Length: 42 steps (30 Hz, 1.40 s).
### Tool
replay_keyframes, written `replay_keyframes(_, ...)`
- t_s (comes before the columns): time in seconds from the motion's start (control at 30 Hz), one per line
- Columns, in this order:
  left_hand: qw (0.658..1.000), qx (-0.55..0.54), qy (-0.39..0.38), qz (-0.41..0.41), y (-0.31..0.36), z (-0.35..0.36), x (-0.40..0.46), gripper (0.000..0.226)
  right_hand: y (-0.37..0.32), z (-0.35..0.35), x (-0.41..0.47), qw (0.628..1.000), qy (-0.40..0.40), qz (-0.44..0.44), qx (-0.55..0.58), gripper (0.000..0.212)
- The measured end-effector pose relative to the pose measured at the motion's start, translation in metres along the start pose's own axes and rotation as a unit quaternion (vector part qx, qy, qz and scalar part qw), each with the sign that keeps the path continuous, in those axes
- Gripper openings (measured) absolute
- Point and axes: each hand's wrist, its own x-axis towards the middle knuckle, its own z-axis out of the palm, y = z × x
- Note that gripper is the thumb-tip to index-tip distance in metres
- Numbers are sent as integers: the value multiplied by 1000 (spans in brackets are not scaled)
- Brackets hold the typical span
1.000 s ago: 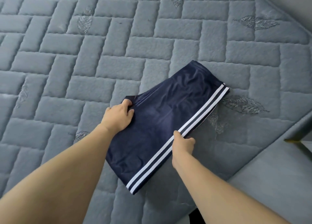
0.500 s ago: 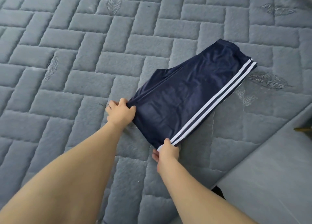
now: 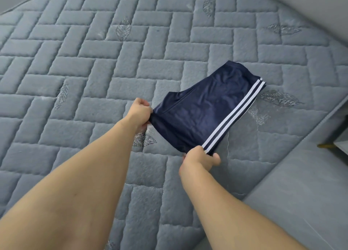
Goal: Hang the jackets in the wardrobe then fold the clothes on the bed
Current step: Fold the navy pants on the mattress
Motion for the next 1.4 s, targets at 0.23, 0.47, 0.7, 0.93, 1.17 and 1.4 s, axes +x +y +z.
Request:
replay_keyframes(0.23, 999, 26, -37, -7, 100, 34, -5, 9, -123, 2, 17, 980, -138, 106, 94, 23)
replay_keyframes(0.47, 988, 143, -29, 55, 185, 88, 24, 12, -214, 8, 51, 963, -221, 103, 119, 23)
replay_keyframes(0.7, 970, 230, 16, 76, 228, 153, 66, 32, -262, 25, 109, 974, -217, 12, -60, 9)
replay_keyframes(0.93, 980, 172, 12, 96, 229, 210, 104, 21, -282, 51, 169, 959, -83, -92, -255, 45)
replay_keyframes(1.17, 975, 194, 62, 89, 219, 239, 134, 32, -288, 75, 196, 941, -88, -145, -293, 48)
replay_keyframes(1.4, 977, 192, 60, 74, 216, 258, 146, 33, -292, 86, 211, 934, -17, -177, -310, 52)
